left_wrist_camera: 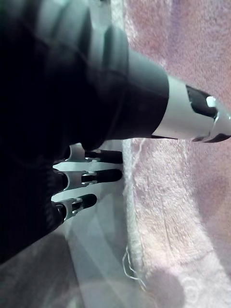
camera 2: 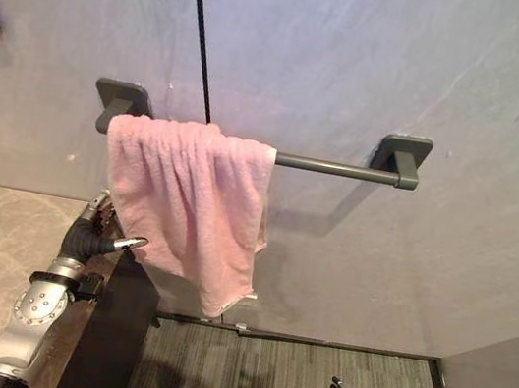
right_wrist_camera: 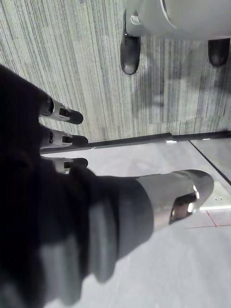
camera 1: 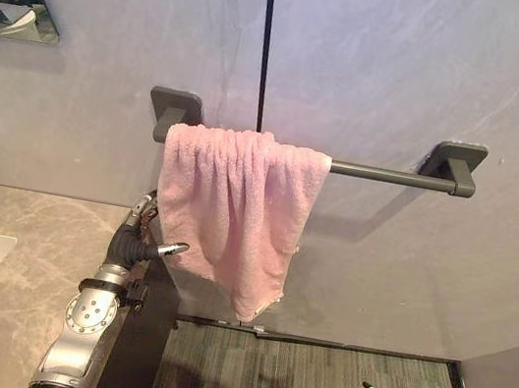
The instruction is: Organize washtable
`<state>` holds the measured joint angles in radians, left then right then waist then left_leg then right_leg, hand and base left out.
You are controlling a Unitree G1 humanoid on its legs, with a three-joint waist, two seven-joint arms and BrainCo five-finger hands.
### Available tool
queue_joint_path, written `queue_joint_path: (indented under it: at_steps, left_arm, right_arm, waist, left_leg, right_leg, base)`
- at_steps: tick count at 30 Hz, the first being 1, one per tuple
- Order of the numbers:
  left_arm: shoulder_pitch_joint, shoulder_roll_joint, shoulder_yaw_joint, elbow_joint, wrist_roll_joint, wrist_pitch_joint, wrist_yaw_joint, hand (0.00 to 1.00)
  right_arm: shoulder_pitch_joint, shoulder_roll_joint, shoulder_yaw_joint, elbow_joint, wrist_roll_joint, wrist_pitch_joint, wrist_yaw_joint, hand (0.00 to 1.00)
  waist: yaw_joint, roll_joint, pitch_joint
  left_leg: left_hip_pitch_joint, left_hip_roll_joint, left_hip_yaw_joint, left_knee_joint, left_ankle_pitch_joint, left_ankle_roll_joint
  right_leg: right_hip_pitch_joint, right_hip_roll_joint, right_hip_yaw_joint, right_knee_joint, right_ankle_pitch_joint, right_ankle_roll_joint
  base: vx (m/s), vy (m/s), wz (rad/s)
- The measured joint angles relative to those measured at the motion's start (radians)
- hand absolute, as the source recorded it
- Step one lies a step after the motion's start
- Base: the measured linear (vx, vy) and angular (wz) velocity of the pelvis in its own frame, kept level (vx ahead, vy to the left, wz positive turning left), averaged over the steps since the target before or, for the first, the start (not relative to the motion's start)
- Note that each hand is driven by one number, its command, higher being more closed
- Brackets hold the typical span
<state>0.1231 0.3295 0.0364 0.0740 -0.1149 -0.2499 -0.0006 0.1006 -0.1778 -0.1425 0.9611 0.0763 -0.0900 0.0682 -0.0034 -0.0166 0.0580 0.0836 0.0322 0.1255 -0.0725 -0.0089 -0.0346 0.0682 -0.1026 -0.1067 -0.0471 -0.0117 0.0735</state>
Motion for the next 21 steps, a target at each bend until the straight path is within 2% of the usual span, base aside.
queue_joint_path:
  at_steps: [4,5,17,21]
  left_arm:
    - [-0.009,0.0,-0.01,0.024,0.002,0.006,0.0,0.0]
    - [-0.01,0.0,-0.015,0.027,0.002,0.006,0.0,1.0]
    - [-0.062,0.001,-0.036,0.068,0.011,0.007,-0.001,1.0]
    - [-0.076,0.001,-0.036,0.068,0.011,0.007,0.0,1.0]
  right_arm:
    - [-0.005,0.0,0.003,-0.004,0.0,0.0,0.0,0.0]
    - [-0.005,0.0,0.003,-0.004,0.0,0.0,0.0,0.0]
    - [-0.005,0.0,0.005,-0.006,-0.001,0.001,0.0,0.0]
    - [-0.002,0.0,0.01,-0.069,0.002,-0.002,0.0,0.0]
  waist:
    - [-0.009,-0.001,0.0]
    - [-0.009,-0.001,0.0]
    - [-0.037,-0.011,-0.007]
    - [-0.039,-0.012,-0.007]
  left_leg:
    - [-0.001,0.0,0.006,-0.002,0.0,0.0]
    - [-0.001,0.0,0.009,-0.002,0.0,0.0]
    - [0.0,-0.001,0.024,-0.016,0.0,0.0]
    - [0.0,-0.001,0.024,-0.017,0.0,0.0]
  right_leg:
    - [-0.001,0.001,0.002,-0.01,0.008,-0.002]
    - [-0.002,0.001,0.003,-0.01,0.009,-0.002]
    - [-0.008,0.003,0.026,-0.029,0.021,0.001]
    - [-0.013,0.003,0.028,-0.029,0.022,0.0]
  base:
    - [-0.02,-0.017,-0.05]
    - [-0.04,-0.022,-0.07]
    - [-0.02,-0.022,-0.05]
    - [0.01,-0.034,-0.07]
